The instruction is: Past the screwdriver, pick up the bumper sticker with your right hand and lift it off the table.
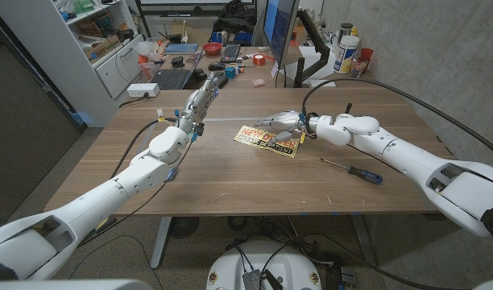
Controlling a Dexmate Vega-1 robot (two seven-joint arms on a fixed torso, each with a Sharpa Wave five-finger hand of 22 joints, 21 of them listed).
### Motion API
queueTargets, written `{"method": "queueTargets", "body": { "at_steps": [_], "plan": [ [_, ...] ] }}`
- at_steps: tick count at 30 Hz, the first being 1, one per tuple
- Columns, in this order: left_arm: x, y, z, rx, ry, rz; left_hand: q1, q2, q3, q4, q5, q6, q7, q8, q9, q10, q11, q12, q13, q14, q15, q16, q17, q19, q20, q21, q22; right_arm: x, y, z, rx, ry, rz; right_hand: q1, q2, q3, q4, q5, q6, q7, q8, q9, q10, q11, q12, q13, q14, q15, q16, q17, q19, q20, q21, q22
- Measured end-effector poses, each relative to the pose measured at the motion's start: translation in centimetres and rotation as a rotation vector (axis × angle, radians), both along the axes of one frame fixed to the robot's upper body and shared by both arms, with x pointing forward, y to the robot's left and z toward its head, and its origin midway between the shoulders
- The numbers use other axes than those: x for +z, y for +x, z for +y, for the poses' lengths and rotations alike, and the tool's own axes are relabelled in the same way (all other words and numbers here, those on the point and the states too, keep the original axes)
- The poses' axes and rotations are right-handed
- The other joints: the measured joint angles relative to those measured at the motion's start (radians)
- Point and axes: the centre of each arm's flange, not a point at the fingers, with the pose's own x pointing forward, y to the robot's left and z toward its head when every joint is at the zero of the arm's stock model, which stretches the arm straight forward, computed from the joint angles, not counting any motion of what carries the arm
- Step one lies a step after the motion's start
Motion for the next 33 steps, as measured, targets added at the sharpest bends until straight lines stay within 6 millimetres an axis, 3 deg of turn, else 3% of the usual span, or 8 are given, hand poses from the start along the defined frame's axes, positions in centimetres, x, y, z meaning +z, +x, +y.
{"method": "queueTargets", "body": {
  "at_steps": [18, 33],
  "plan": [
    [0.0, 0.1, 0.1, 0.001, -0.005, 0.004, 0.0, 0.0, -0.004, 0.004, -0.008, -0.005, -0.005, 0.0, 0.0, 0.0, -0.011, 0.0, 0.0, 0.0, 0.0, 0.0, 0.0, 0.0, 0.0, 0.0, 0.0, -0.1, 1.5, -0.4, -0.035, -0.031, 0.033, 0.012, -0.012, -0.003, 0.003, 0.011, 0.041, -0.019, 0.016, 0.0, 0.026, -0.018, 0.015, 0.0, 0.021, -0.021, 0.0, 0.005, 0.021, -0.01, 0.008, 0.0],
    [-0.4, 0.3, 0.7, 0.012, -0.008, 0.013, 0.0, 0.0, -0.007, 0.001, -0.008, -0.005, -0.005, 0.0, 0.0, 0.0, -0.011, 0.0, 0.0, -0.001, -0.009, 0.0, 0.0, 0.0, 0.0, 0.0, 0.0, -0.5, 2.4, -0.6, -0.069, -0.083, 0.039, 0.011, -0.011, -0.003, 0.003, 0.011, 0.047, -0.025, 0.016, 0.0, 0.018, -0.003, 0.015, 0.0, 0.017, -0.017, 0.0, 0.005, 0.021, -0.01, 0.008, 0.0]
  ]
}}
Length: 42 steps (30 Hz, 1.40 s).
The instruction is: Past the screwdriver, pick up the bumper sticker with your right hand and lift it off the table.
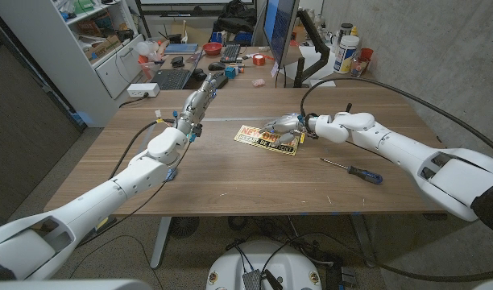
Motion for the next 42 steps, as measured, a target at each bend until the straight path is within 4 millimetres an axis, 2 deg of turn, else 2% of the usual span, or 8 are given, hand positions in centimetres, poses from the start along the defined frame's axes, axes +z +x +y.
{"method": "queueTargets", "body": {
  "at_steps": [6, 11, 16, 21, 25, 29, 32, 42],
  "plan": [
    [-0.1, 0.1, 0.0, 0.001, -0.004, 0.002, 0.0, 0.0, -0.003, -0.003, 0.0, 0.0, 0.0, 0.0, 0.0, 0.0, 0.0, 0.0, 0.0, 0.0, 0.0, 0.0, 0.0, 0.0, 0.0, 0.0, 0.0, -0.2, 0.3, -0.1, -0.029, -0.048, -0.002, 0.0, 0.0, -0.002, 0.006, 0.009, 0.015, -0.004, 0.004, 0.0, -0.022, 0.022, 0.0, 0.0, -0.013, 0.012, 0.0, 0.0, -0.007, 0.015, 0.0, 0.0],
    [-0.2, 0.2, 0.0, -0.002, -0.006, 0.001, 0.0, 0.0, -0.003, -0.003, 0.0, -0.001, -0.009, 0.0, 0.0, -0.004, -0.003, 0.0, 0.0, 0.0, 0.0, 0.0, 0.0, -0.002, 0.002, 0.0, 0.0, -0.5, 0.5, -0.2, -0.053, -0.089, -0.005, -0.003, 0.0, -0.001, 0.007, 0.009, 0.072, -0.011, 0.024, 0.0, -0.023, 0.023, 0.0, 0.0, -0.013, 0.012, 0.0, 0.0, -0.013, 0.02, 0.0, 0.0],
    [-0.3, 0.3, 0.0, -0.005, -0.008, 0.0, 0.0, 0.0, -0.003, -0.003, 0.0, 0.0, -0.011, 0.0, 0.0, 0.001, -0.009, 0.0, 0.0, -0.002, -0.002, 0.0, 0.0, -0.004, 0.004, 0.0, 0.0, -0.6, 0.5, -0.3, -0.068, -0.117, -0.008, -0.007, -0.004, -0.004, 0.013, 0.015, 0.111, -0.018, 0.032, 0.0, -0.008, 0.026, 0.0, 0.0, -0.016, 0.009, 0.0, 0.0, -0.013, 0.02, 0.0, 0.0],
    [-0.2, 0.4, -0.1, -0.009, -0.008, -0.003, 0.0, 0.0, -0.006, 0.0, 0.0, 0.0, -0.011, 0.0, 0.0, 0.002, -0.009, 0.0, 0.0, -0.006, -0.006, 0.0, 0.0, -0.004, 0.004, 0.0, 0.0, -0.7, 0.8, -0.9, -0.116, -0.161, -0.016, -0.008, -0.006, -0.002, 0.014, 0.017, 0.139, -0.016, 0.034, 0.001, 0.042, 0.012, 0.02, 0.0, -0.011, 0.003, 0.0, 0.0, -0.009, 0.024, 0.0, 0.0],
    [-0.2, 0.5, -0.1, -0.011, -0.008, -0.003, 0.0, 0.0, -0.005, 0.0, 0.0, 0.0, -0.011, 0.0, 0.0, 0.002, -0.009, 0.0, 0.0, -0.006, -0.006, 0.0, 0.0, -0.009, -0.001, 0.0, 0.0, -0.8, 0.9, -1.0, -0.135, -0.181, -0.023, -0.008, -0.006, 0.002, 0.018, 0.023, 0.179, -0.027, 0.032, -0.002, 0.12, -0.007, 0.048, 0.0, 0.008, -0.015, 0.007, 0.0, 0.005, 0.023, 0.0, 0.0],
    [-0.1, 0.5, 0.0, -0.013, -0.008, -0.006, 0.0, 0.0, -0.005, 0.0, 0.0, 0.0, -0.011, 0.0, 0.0, -0.002, -0.012, 0.0, 0.0, -0.006, -0.006, 0.0, 0.0, -0.009, -0.002, 0.0, 0.0, -0.9, 0.9, -1.2, -0.144, -0.192, -0.027, -0.006, -0.007, 0.003, 0.019, 0.024, 0.197, -0.029, 0.047, -0.003, 0.197, -0.051, 0.067, 0.0, 0.057, -0.012, 0.012, 0.0, 0.024, 0.013, 0.0, 0.005],
    [-0.1, 0.5, 0.0, -0.015, -0.008, -0.006, 0.003, 0.003, -0.005, 0.0, 0.0, 0.0, -0.011, 0.0, 0.0, -0.002, -0.012, 0.0, 0.0, -0.006, -0.006, 0.0, 0.0, -0.009, -0.002, 0.0, 0.0, -1.1, 1.0, -1.3, -0.151, -0.2, -0.027, 0.001, 0.0, 0.009, 0.016, 0.027, 0.197, -0.029, 0.047, -0.003, 0.223, -0.068, 0.074, -0.001, 0.079, -0.015, 0.012, 0.0, 0.033, 0.007, 0.006, 0.005],
    [0.1, 0.6, 0.1, -0.019, -0.006, -0.009, 0.004, 0.004, -0.009, -0.004, 0.0, 0.0, -0.011, 0.0, 0.0, -0.002, -0.012, 0.0, 0.0, -0.006, -0.006, 0.0, 0.0, -0.009, -0.002, 0.0, 0.0, -1.7, 0.8, -1.6, -0.153, -0.205, -0.021, 0.009, 0.005, 0.017, 0.016, 0.032, 0.197, -0.028, 0.047, -0.003, 0.251, -0.054, 0.082, -0.001, 0.132, -0.016, 0.018, 0.0, 0.068, -0.007, 0.014, 0.005]
  ]
}}
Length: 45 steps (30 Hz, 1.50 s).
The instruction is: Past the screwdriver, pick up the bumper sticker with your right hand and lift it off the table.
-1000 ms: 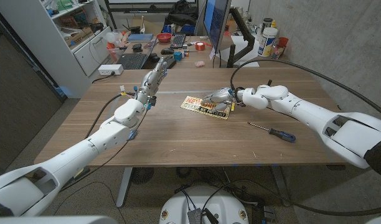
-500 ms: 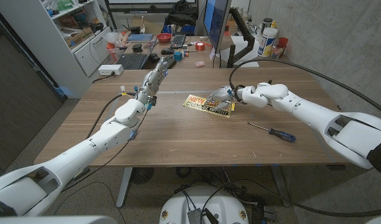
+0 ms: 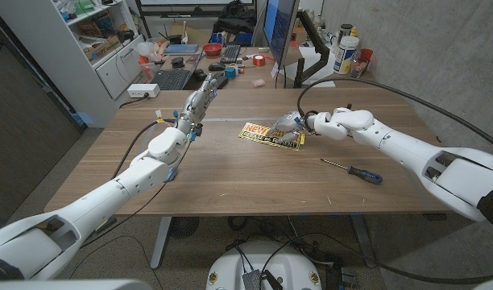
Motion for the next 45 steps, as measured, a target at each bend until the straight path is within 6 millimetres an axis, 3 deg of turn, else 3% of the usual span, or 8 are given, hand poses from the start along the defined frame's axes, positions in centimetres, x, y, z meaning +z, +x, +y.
{"method": "queueTargets", "body": {
  "at_steps": [15, 28, 34, 36, 38, 41, 45],
  "plan": [
    [0.2, 0.0, -0.2, -0.003, 0.007, -0.002, 0.0, 0.0, 0.0, 0.0, 0.0, 0.0, 0.0, 0.0, 0.0, 0.0, 0.0, 0.0, 0.0, 0.0, 0.0, 0.0, 0.0, 0.0, 0.0, 0.0, 0.0, -0.5, -0.4, -0.5, 0.008, 0.015, 0.01, 0.011, 0.01, 0.012, -0.006, -0.005, 0.0, 0.0, 0.0, 0.0, 0.007, 0.008, 0.006, 0.0, 0.056, 0.0, 0.008, -0.002, 0.04, -0.026, 0.004, 0.0],
    [0.3, 0.0, -0.6, -0.007, 0.011, -0.004, 0.0, 0.0, -0.003, 0.003, 0.0, 0.0, 0.0, 0.0, 0.0, 0.0, 0.0, 0.0, 0.0, 0.0, 0.0, 0.0, 0.0, 0.0, 0.0, 0.0, 0.0, -0.6, -0.7, -0.7, 0.02, 0.031, 0.021, 0.022, 0.02, 0.019, -0.009, -0.005, 0.0, 0.0, 0.0, 0.0, 0.02, 0.02, 0.003, 0.001, 0.114, -0.004, 0.008, -0.003, 0.08, -0.022, 0.019, 0.0],
    [0.3, 0.0, -0.7, -0.009, 0.01, -0.004, 0.0, 0.0, -0.003, 0.002, 0.0, 0.0, 0.0, 0.0, 0.0, 0.0, 0.0, 0.0, 0.0, 0.0, 0.0, 0.0, 0.0, 0.0, 0.0, 0.0, 0.0, -0.6, -0.8, -0.7, 0.033, 0.042, 0.018, 0.022, 0.02, 0.026, -0.01, -0.009, 0.02, 0.02, 0.01, 0.0, 0.034, 0.034, 0.004, 0.002, 0.149, -0.004, 0.008, -0.003, 0.104, -0.025, 0.019, 0.0],
    [0.3, 0.0, -0.7, -0.009, 0.01, -0.004, 0.0, 0.0, -0.007, -0.001, 0.0, 0.0, 0.0, 0.0, 0.0, 0.0, 0.0, 0.0, 0.0, 0.0, 0.0, 0.0, 0.0, 0.0, 0.0, 0.0, 0.0, -0.5, -0.8, -0.7, 0.032, 0.044, 0.018, 0.046, 0.01, 0.027, -0.01, -0.012, 0.033, 0.032, 0.011, 0.001, 0.036, 0.036, 0.012, 0.006, 0.156, -0.005, 0.008, -0.003, 0.111, -0.026, 0.019, 0.0],
    [0.2, 0.0, -0.8, -0.01, 0.009, -0.004, 0.0, 0.0, -0.007, -0.001, 0.0, 0.0, 0.0, 0.0, 0.0, 0.0, 0.0, 0.0, 0.0, 0.0, 0.0, 0.0, 0.0, 0.0, 0.0, 0.0, 0.0, -0.5, -0.9, -0.6, 0.04, 0.05, 0.016, 0.047, 0.009, 0.028, -0.009, -0.013, 0.04, 0.039, 0.012, 0.002, 0.049, 0.03, 0.012, 0.006, 0.169, -0.006, 0.014, -0.003, 0.119, -0.025, 0.025, 0.0],
    [0.2, 0.0, -0.8, -0.01, 0.01, -0.003, 0.0, 0.0, -0.007, -0.001, 0.0, 0.0, 0.0, 0.0, 0.0, 0.0, 0.0, 0.0, 0.0, 0.0, 0.0, 0.0, 0.0, 0.0, 0.0, 0.0, 0.0, -0.3, -1.0, -0.5, 0.054, 0.06, 0.01, 0.084, -0.023, 0.032, -0.01, -0.013, 0.109, 0.04, 0.012, 0.003, 0.086, 0.011, 0.015, 0.005, 0.188, -0.007, 0.016, 0.0, 0.129, -0.022, 0.027, 0.0],
    [0.2, 0.0, -0.8, -0.011, 0.01, -0.003, 0.0, 0.0, -0.011, 0.003, 0.0, 0.0, 0.0, 0.0, 0.0, 0.0, 0.0, 0.0, 0.0, 0.0, 0.0, 0.0, 0.0, 0.0, 0.0, 0.0, 0.0, -0.2, -1.1, -0.5, 0.061, 0.067, 0.006, 0.091, -0.025, 0.034, -0.01, -0.017, 0.142, 0.04, 0.012, 0.003, 0.112, 0.005, 0.027, 0.002, 0.204, -0.009, 0.016, 0.0, 0.139, -0.027, 0.027, 0.0]
  ]
}}
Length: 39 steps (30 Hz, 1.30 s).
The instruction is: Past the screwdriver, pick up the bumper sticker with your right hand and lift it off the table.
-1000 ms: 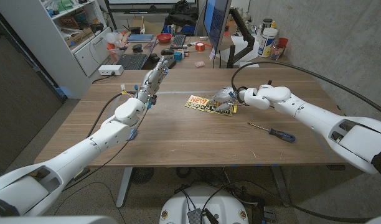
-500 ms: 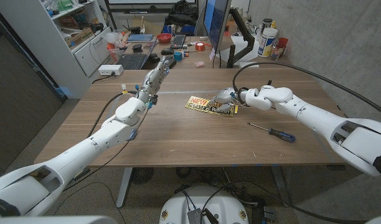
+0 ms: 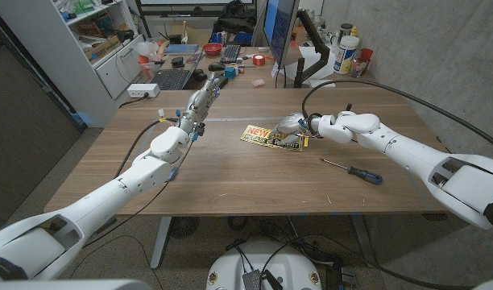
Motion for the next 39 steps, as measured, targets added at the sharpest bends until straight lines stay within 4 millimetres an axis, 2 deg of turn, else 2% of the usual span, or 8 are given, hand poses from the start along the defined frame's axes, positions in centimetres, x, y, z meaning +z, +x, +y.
{"method": "queueTargets", "body": {
  "at_steps": [4, 6, 8, 13, 21, 24, 25, 39],
  "plan": [
    [0.0, 0.0, 0.1, 0.001, -0.001, 0.0, 0.0, 0.0, 0.0, 0.0, 0.0, 0.0, 0.0, 0.0, 0.0, 0.0, 0.0, 0.0, 0.0, 0.0, 0.0, 0.0, 0.0, 0.0, 0.0, 0.0, 0.0, 0.1, -0.2, 0.0, 0.011, 0.009, -0.007, 0.0, 0.0, 0.004, 0.004, -0.004, 0.043, 0.0, -0.001, 0.0, 0.042, -0.021, 0.004, -0.004, 0.025, -0.003, 0.0, 0.0, 0.008, 0.001, 0.0, 0.0],
    [0.0, 0.0, 0.1, 0.001, 0.0, 0.0, 0.0, 0.0, 0.0, 0.0, 0.0, 0.0, 0.0, 0.0, 0.0, 0.0, 0.0, 0.0, 0.0, 0.0, 0.0, 0.0, 0.0, 0.0, 0.0, 0.0, 0.0, 0.3, -0.3, 0.1, 0.019, 0.017, -0.012, 0.004, 0.004, 0.004, 0.004, -0.004, 0.112, -0.024, -0.006, 0.0, 0.097, -0.072, 0.008, -0.003, 0.033, -0.004, 0.0, 0.0, 0.009, 0.001, 0.0, 0.0],
    [0.0, 0.0, 0.1, 0.001, 0.0, 0.0, 0.0, 0.0, 0.0, 0.0, 0.0, 0.0, 0.0, 0.0, 0.0, 0.0, 0.0, 0.0, 0.0, 0.0, 0.0, 0.0, 0.0, 0.0, 0.0, 0.0, 0.0, 0.4, -0.4, 0.1, 0.02, 0.019, -0.014, 0.003, 0.005, 0.007, 0.001, -0.004, 0.131, -0.03, -0.006, 0.0, 0.116, -0.09, 0.008, -0.003, 0.036, -0.003, 0.0, 0.0, 0.019, -0.002, 0.0, 0.0],
    [0.0, -0.1, 0.1, 0.0, 0.002, -0.002, 0.0, 0.0, 0.0, 0.0, 0.0, 0.0, 0.0, 0.0, 0.0, 0.0, 0.0, 0.0, 0.0, 0.0, 0.0, 0.0, 0.0, 0.0, 0.0, 0.0, 0.0, 0.7, -0.8, 0.2, 0.034, 0.034, -0.024, 0.002, 0.006, 0.009, 0.004, -0.004, 0.168, -0.05, -0.006, 0.004, 0.132, -0.096, 0.012, -0.003, 0.052, -0.005, 0.0, 0.0, 0.023, 0.001, 0.0, 0.0],
    [0.1, -0.3, 0.0, -0.001, 0.004, -0.004, 0.005, 0.005, 0.0, 0.0, 0.0, 0.0, 0.0, 0.0, 0.0, 0.0, 0.0, 0.0, 0.0, 0.0, 0.0, 0.0, 0.0, 0.0, 0.0, 0.0, 0.0, 1.2, -1.3, 0.1, 0.051, 0.059, -0.041, 0.006, 0.01, 0.011, 0.005, -0.004, 0.188, -0.057, -0.008, 0.006, 0.147, -0.1, 0.007, -0.003, 0.074, -0.008, 0.0, 0.0, 0.038, 0.001, 0.0, 0.0],
    [0.1, -0.4, 0.0, -0.001, 0.005, -0.005, 0.005, 0.005, 0.0, 0.0, 0.0, 0.0, 0.0, 0.0, 0.0, 0.0, 0.0, 0.0, 0.0, 0.0, 0.0, 0.0, 0.0, 0.0, 0.0, 0.0, 0.0, 1.3, -1.4, 0.0, 0.055, 0.064, -0.046, 0.007, 0.011, 0.015, 0.001, -0.004, 0.229, -0.089, -0.009, 0.006, 0.157, -0.1, 0.007, -0.003, 0.078, -0.007, 0.0, 0.0, 0.042, 0.0, 0.0, 0.0],
    [0.1, -0.3, 0.0, 0.0, 0.005, -0.005, 0.005, 0.005, 0.0, 0.0, 0.0, 0.0, 0.0, 0.0, 0.0, 0.0, 0.0, 0.0, 0.0, 0.0, 0.0, 0.0, 0.0, 0.0, 0.0, 0.0, 0.0, 1.4, -1.5, 0.0, 0.056, 0.065, -0.047, 0.007, 0.011, 0.015, 0.001, -0.004, 0.232, -0.092, -0.009, 0.006, 0.159, -0.102, 0.007, -0.003, 0.078, -0.007, 0.0, 0.0, 0.042, 0.0, 0.0, 0.0],
    [0.3, -0.5, -0.3, -0.002, 0.012, -0.008, 0.005, 0.005, -0.007, -0.001, 0.0, 0.0, 0.0, 0.0, 0.0, 0.0, 0.0, 0.0, 0.0, 0.0, 0.0, 0.0, 0.0, -0.006, -0.006, 0.0, 0.0, 2.5, -2.3, -0.2, 0.083, 0.097, -0.08, 0.015, 0.019, 0.023, 0.009, -0.008, 0.264, -0.093, -0.007, 0.007, 0.189, -0.107, 0.007, -0.003, 0.113, -0.008, 0.0, 0.0, 0.055, -0.002, 0.0, 0.0]
  ]
}}
